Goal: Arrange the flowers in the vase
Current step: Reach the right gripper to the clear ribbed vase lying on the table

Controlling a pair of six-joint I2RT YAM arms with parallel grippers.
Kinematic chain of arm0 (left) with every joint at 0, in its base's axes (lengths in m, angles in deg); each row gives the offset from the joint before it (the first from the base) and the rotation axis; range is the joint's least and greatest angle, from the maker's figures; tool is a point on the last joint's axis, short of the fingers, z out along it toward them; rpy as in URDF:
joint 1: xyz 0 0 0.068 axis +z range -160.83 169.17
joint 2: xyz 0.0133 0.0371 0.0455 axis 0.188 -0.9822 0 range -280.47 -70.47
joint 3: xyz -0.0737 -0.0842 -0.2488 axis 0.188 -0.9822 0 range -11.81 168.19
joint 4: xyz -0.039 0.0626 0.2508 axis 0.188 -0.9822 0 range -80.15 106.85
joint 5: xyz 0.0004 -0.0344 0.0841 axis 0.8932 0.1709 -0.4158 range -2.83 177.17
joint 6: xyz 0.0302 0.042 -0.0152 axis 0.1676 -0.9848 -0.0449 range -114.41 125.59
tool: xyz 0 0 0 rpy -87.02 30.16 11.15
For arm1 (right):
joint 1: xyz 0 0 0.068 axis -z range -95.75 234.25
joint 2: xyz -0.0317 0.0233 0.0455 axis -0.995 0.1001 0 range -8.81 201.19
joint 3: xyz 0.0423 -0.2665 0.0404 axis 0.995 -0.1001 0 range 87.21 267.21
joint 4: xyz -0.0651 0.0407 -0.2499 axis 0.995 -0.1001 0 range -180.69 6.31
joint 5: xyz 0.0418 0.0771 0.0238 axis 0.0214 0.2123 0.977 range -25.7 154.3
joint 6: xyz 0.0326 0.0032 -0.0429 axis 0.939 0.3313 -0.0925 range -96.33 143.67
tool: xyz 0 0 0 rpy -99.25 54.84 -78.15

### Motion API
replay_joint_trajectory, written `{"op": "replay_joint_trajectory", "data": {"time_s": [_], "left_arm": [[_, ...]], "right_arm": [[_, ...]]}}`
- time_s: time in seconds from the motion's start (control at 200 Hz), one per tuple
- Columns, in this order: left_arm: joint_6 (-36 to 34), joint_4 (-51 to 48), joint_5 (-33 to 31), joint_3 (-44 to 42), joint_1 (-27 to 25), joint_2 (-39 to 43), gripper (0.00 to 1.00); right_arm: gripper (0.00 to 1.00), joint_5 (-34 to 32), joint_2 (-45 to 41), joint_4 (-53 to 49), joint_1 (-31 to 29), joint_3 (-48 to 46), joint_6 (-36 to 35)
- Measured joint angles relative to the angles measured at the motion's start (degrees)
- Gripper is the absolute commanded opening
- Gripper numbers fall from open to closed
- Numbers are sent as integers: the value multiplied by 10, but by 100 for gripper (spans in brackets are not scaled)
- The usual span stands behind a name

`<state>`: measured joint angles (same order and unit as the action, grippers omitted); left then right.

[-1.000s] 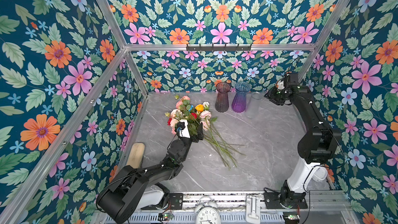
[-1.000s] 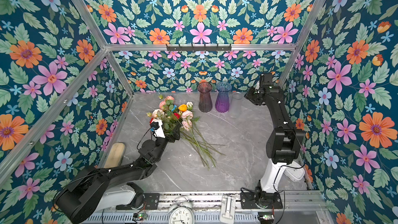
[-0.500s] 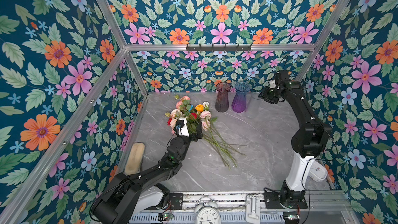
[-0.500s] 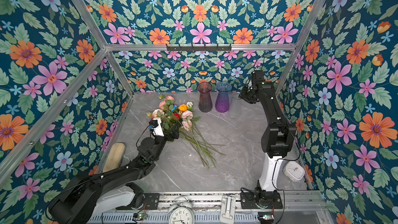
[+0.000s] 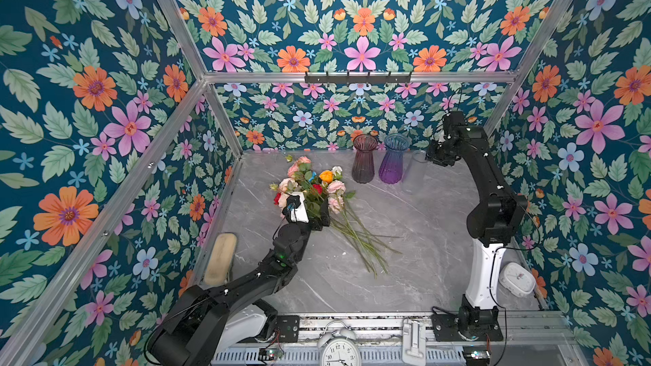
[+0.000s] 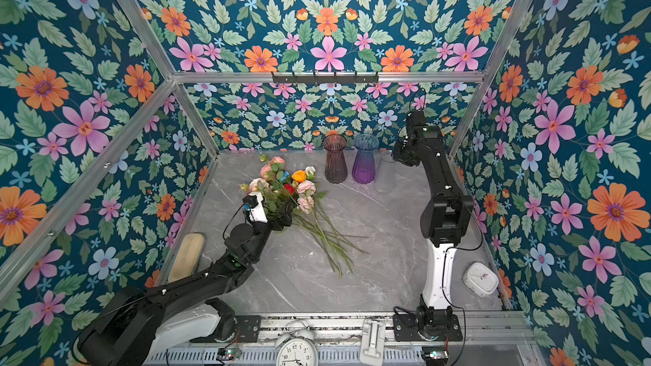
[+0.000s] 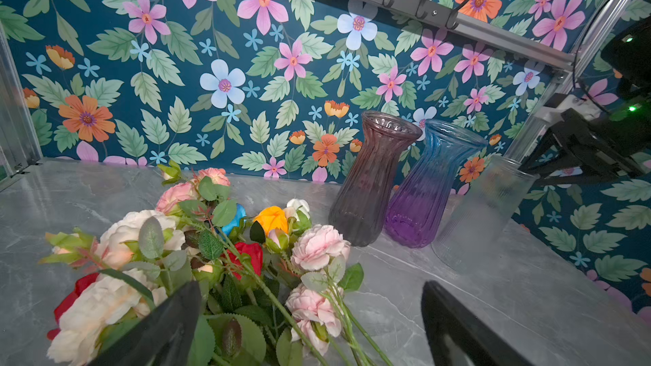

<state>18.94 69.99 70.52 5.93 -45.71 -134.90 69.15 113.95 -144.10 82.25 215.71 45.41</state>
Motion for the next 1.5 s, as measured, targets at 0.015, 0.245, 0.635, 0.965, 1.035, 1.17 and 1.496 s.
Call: {"op": "replay_joint_trajectory", "data": {"time_s": [0.015, 0.245, 0.635, 0.965, 1.035, 1.17, 1.496], "left_arm": [[0, 0, 0, 0, 0, 0, 100], [2, -1, -1, 2, 0, -7, 100], [11, -3, -1, 4, 0, -10, 100], [16, -5, -1, 9, 0, -18, 100], [18, -5, -1, 9, 0, -20, 100], [29, -6, -1, 11, 0, -24, 100], [39, -18, 23, 23, 0, -33, 99]], "right_arm": [[32, -2, -4, 2, 0, -6, 0], [32, -17, -28, 5, -2, -53, -6], [0, -59, -83, 15, -7, -143, -8], [0, -112, -304, 60, -28, -349, -5], [0, -104, -367, 63, -45, -390, -7], [0, -78, -428, 50, -74, -427, -9], [0, -83, -356, -5, -214, -349, -37]]}}
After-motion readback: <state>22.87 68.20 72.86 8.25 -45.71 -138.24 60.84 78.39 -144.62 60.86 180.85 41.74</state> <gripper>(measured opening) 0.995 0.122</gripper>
